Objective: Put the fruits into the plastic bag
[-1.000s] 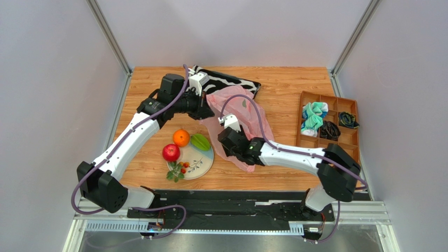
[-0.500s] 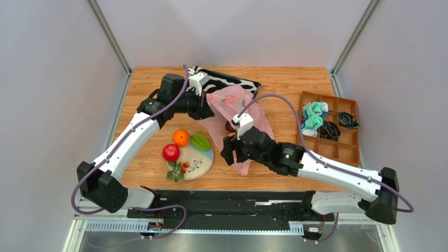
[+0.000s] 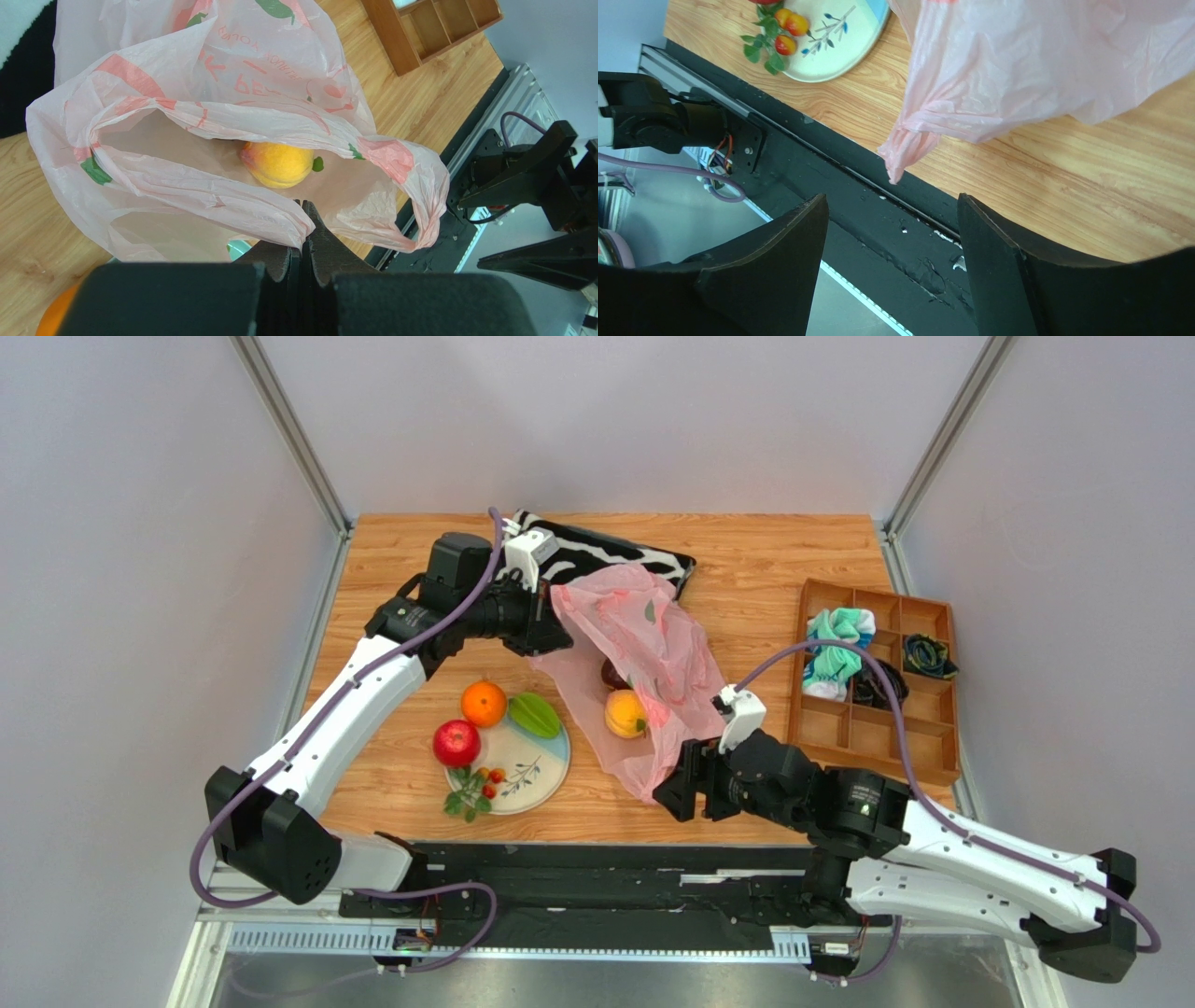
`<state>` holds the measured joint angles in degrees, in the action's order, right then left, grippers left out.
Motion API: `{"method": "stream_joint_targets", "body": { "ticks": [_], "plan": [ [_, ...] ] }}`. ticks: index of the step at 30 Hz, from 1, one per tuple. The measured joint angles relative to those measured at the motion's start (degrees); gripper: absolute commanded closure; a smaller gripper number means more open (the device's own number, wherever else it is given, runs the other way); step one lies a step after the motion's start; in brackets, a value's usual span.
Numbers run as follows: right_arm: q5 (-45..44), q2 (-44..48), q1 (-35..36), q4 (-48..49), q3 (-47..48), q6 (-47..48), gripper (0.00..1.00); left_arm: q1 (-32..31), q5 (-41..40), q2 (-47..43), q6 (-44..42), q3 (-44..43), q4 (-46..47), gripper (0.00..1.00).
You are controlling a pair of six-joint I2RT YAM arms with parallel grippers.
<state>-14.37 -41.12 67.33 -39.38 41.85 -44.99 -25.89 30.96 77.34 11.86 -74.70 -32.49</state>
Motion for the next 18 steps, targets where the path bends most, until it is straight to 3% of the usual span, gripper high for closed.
{"method": "stream_joint_targets", "body": {
  "ticks": [6,18],
  "plan": [
    [-0.02,-2.16,0.0,0.9,-4.02,-2.27,0.4,0.0,0.02,-0.02,0.0,0.0,0.0,1.0],
    [-1.99,-11.32,0.0,10.6,-4.52,-1.79,0.45,0.0,0.0,-0.02,-0.02,0.0,0.0,1.0]
  ]
}}
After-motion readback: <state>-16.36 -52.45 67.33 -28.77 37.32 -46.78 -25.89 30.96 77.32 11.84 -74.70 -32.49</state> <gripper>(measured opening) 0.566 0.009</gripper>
